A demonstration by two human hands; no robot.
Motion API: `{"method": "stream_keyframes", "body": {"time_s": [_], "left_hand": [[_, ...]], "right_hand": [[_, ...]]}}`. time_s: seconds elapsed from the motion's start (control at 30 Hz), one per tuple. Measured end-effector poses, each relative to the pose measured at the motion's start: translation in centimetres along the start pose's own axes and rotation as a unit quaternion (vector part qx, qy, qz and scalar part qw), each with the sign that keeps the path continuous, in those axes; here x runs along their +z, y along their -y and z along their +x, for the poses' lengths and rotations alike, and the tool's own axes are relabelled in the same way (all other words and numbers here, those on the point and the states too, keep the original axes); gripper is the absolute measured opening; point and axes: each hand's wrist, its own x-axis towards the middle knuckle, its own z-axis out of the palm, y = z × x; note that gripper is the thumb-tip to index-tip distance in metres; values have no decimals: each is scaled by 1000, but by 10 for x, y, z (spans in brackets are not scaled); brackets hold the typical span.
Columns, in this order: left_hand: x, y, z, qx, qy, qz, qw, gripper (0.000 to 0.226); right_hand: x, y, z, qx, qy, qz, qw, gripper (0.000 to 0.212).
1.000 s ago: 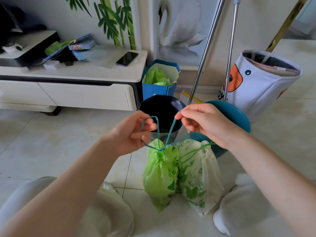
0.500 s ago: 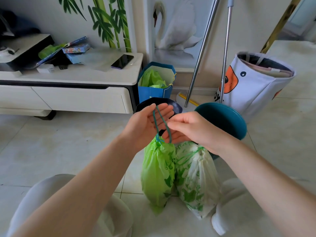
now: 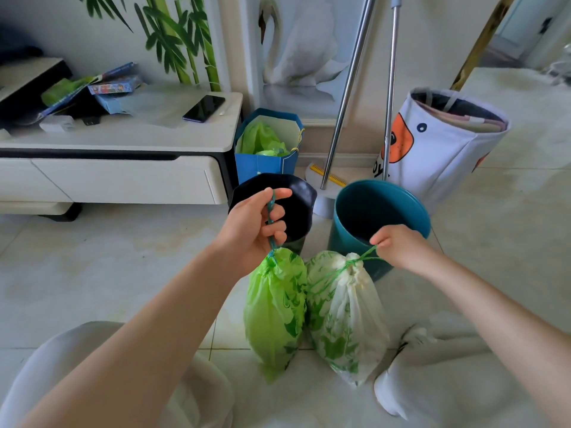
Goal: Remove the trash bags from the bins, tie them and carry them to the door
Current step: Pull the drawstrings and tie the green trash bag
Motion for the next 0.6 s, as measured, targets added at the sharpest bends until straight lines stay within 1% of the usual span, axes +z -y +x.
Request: {"method": "stream_keyframes", "body": {"time_s": [0.07,0.1,0.17,0.2,0.23,0.27,0.3,0.33,0.37,0.4,0.5,0.53,0.6], "left_hand": [[1,0,-1,-1,4,8,1000,30],[1,0,-1,-2,6,11,1000,30],[3,1,-1,-4,10,19,1000,30],[3,1,-1,-5,11,23,1000,30],[3,2,-1,-6,13,28,1000,29],[3,2,0,-7,15,32,999,29],[4,3,0,-7,18,38,999,29],[3,3,0,-7,20,43,999,28],[2,3,0,-5,22,47,999,27],[2,3,0,-2,24,50,998,27],[2,3,0,0,29,56,998,27],[2,3,0,0,30,57,998,26],[1,4,1,0,32,62,998,27]], "right_hand": [[6,-13,7,10,2,-73,997,34],[8,-19,11,19,5,-85,996,33],[13,-29,15,50,3,-83,995,14],[15,-32,16,77,2,-55,996,24],[17,-34,16,121,17,4,993,32],[18,-35,14,174,54,88,979,36],[20,-38,14,228,93,178,953,45],[21,-40,14,261,129,251,923,54],[23,-42,16,271,147,308,900,57],[23,-45,19,274,147,348,885,57],[20,-44,24,261,140,428,854,52],[18,-41,24,252,133,451,846,47],[15,-34,24,223,88,516,823,30]]}}
